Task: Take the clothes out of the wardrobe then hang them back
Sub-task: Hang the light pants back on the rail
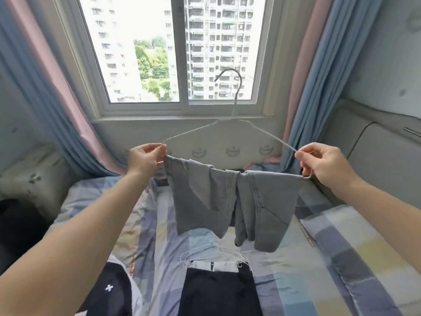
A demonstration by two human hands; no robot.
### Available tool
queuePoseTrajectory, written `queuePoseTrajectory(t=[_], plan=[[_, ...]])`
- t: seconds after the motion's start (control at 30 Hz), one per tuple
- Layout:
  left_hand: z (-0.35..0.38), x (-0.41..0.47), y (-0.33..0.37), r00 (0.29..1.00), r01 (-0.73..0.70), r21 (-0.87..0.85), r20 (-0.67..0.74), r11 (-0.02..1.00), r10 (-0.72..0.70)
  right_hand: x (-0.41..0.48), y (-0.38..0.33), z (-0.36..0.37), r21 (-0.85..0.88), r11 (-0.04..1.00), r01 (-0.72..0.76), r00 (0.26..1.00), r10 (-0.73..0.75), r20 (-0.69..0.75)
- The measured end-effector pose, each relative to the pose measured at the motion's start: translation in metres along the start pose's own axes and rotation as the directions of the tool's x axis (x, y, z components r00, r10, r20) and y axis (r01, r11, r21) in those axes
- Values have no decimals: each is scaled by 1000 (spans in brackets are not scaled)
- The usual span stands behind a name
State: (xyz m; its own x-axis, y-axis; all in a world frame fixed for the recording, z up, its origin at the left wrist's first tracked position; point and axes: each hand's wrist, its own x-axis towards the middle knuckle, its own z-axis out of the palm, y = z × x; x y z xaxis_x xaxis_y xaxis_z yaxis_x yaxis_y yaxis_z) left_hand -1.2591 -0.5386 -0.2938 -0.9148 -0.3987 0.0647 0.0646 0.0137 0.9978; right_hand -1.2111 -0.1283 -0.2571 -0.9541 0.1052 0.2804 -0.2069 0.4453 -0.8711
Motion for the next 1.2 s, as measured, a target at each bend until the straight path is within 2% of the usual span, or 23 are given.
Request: queuePoseTrajectory(t=[0.1,0.2,0.33,0.47,0.63,0.8,0.87,0.97,1.07,1.2], plan=[[-3,10,21,995,-50,-1,81,999,50,-4,-39,1,-50,997,60,997,-63,-53],[-5,14,32,983,-77,8,170,997,75,-18,-71,7,-67,996,53,996,-58,-67],[6,7,31,938,-98,29,336,995,83,-50,-103,13,-65,997,-37,999,39,19],[37,-18,15,842,-70,53,539,996,30,-96,-112,10,-28,989,-144,989,145,5],[96,-92,-7,616,-135,102,788,986,3,-186,-108,-20,90,945,-313,945,320,-69],[156,-191,-18,365,-207,99,931,973,-17,-316,-113,-68,485,775,-406,882,471,-14],[180,-241,-16,241,-221,101,970,970,-46,-372,-117,-86,588,715,-378,872,488,-32],[209,-331,-4,79,-302,51,996,952,-29,-455,-129,-110,668,683,-297,853,504,-135],[221,-429,17,-35,-334,-16,999,943,4,-532,-148,-135,688,697,-203,841,484,-241],[221,-556,50,-245,-360,-95,969,928,5,-634,-182,-172,675,732,-92,822,439,-364]])
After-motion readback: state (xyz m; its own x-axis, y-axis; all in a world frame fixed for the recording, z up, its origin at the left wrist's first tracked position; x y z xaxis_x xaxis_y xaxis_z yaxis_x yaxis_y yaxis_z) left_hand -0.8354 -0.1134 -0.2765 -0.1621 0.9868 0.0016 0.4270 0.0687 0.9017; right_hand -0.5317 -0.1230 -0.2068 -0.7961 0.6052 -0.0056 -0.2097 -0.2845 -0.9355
